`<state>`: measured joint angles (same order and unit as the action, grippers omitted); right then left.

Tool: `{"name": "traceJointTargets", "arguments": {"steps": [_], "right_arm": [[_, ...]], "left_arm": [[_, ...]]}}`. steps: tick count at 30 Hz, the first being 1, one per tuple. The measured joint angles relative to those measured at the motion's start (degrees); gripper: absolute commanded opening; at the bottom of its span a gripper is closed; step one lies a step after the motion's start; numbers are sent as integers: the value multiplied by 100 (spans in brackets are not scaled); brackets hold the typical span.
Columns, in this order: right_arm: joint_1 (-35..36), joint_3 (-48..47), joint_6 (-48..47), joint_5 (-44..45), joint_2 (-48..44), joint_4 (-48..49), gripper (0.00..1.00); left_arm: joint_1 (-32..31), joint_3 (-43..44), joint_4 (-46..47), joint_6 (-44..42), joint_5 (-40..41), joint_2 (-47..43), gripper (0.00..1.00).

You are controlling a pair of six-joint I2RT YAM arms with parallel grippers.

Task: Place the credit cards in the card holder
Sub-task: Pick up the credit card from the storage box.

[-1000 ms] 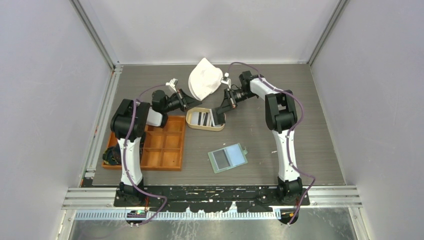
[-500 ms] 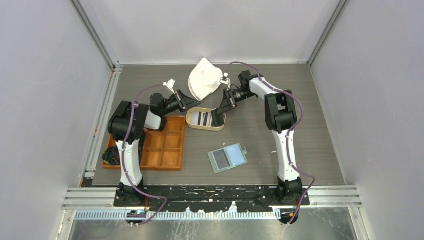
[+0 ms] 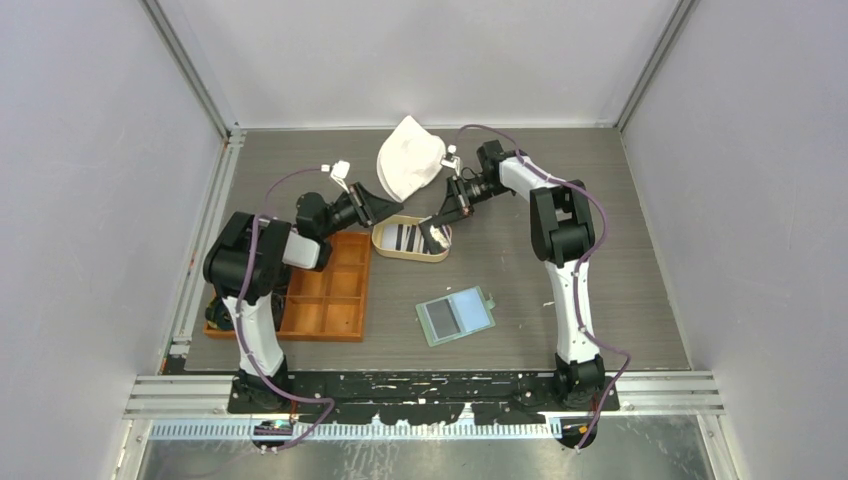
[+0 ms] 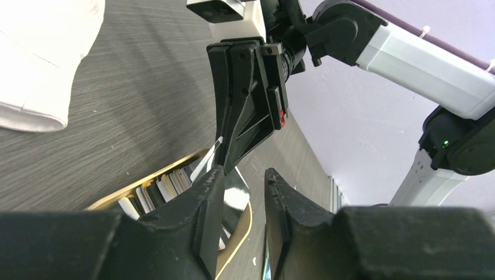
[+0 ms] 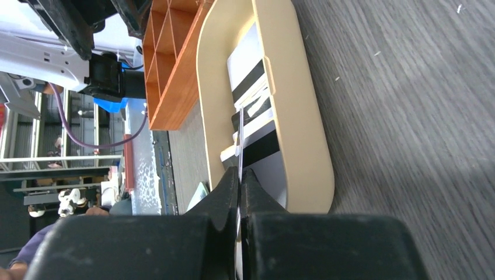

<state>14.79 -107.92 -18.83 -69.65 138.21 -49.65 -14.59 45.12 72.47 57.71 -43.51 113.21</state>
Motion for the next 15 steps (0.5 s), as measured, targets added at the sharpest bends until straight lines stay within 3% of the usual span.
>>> {"name": "traceJointTargets", "arguments": {"steps": [2,5,8,15], "right_arm": [[20,66,229,9,-81,173,1],[61,247,629,94,-258,579,14],[105,446,1067,229,-428,1003,17],[219,570,2083,684,-476,1679,12]], "left_arm": [[-46,-79,-4,-120,74,-98,38],[-114,-195,-7,-262,192,-201,39],[-175,-245,-28,-323,267,-214,39],[-308,-391,-323,-584,514,-387,36]]}}
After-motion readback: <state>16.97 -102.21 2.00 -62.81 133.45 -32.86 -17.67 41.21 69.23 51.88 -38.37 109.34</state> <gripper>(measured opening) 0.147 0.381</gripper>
